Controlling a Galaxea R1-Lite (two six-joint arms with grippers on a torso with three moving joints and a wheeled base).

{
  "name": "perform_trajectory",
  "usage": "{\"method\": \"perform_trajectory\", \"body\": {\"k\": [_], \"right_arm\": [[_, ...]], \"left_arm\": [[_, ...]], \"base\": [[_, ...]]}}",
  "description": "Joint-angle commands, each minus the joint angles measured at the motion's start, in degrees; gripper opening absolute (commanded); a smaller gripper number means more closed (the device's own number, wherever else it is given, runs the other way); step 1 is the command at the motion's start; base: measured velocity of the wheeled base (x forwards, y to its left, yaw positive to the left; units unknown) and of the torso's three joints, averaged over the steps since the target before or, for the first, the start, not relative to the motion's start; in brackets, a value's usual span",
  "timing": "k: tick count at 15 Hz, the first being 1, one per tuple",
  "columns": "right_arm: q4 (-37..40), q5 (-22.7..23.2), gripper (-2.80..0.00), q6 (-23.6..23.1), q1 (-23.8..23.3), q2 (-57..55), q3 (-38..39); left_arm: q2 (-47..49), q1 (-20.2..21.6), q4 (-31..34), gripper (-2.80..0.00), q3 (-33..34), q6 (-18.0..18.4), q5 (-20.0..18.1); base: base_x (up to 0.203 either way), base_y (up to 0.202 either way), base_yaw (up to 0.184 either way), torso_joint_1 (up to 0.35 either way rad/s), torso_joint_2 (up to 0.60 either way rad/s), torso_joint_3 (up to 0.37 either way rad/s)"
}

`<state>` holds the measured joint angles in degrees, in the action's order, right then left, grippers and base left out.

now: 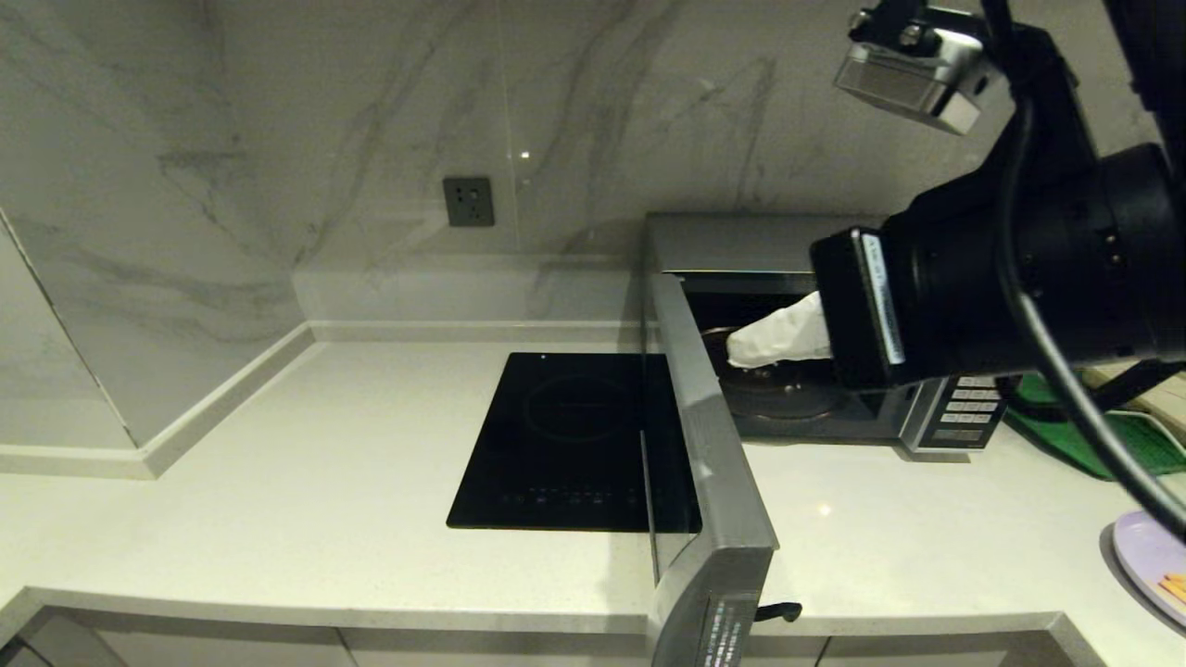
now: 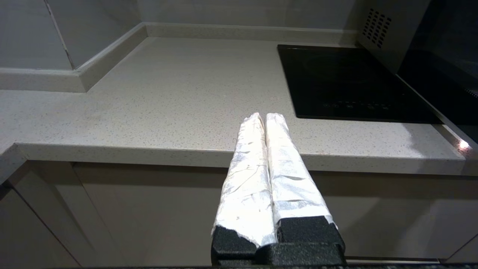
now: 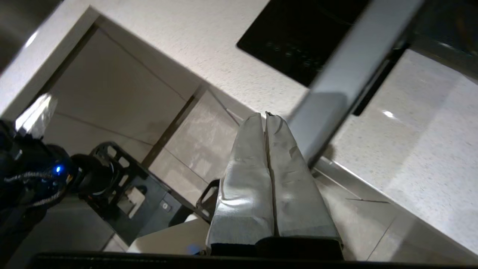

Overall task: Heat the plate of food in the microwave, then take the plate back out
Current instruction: Close the microwave oven

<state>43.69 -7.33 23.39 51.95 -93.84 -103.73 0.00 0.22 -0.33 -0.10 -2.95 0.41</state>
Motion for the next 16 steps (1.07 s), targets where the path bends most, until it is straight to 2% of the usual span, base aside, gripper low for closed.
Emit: {"method": "perform_trajectory", "body": {"k": [1, 4, 6, 16], "right_arm": [[0.25, -0.54, -2.80, 0.08, 3.06, -4.02, -1.09], [0.25, -0.59, -2.80, 0.11, 5.93, -7.28, -1.84], [0.91, -2.29, -2.80, 0.16, 6.95, -8.50, -1.36], [2.98, -7.73, -2.80, 0.69, 6.95, -7.49, 5.99]], "left_arm": [[0.00, 0.04, -0.02, -2.80, 0.01, -0.04, 0.02], [0.00, 0.04, -0.02, -2.80, 0.01, -0.04, 0.02], [-0.02, 0.04, -0.02, -2.80, 0.01, -0.04, 0.02], [0.00, 0.04, -0.02, -2.80, 0.01, -0.04, 0.02]], "base": [[0.000, 0.000, 0.000, 0.000, 0.00, 0.000], [0.000, 0.000, 0.000, 0.000, 0.00, 0.000], [0.000, 0.000, 0.000, 0.000, 0.00, 0.000], [0.000, 0.000, 0.000, 0.000, 0.00, 0.000]]}}
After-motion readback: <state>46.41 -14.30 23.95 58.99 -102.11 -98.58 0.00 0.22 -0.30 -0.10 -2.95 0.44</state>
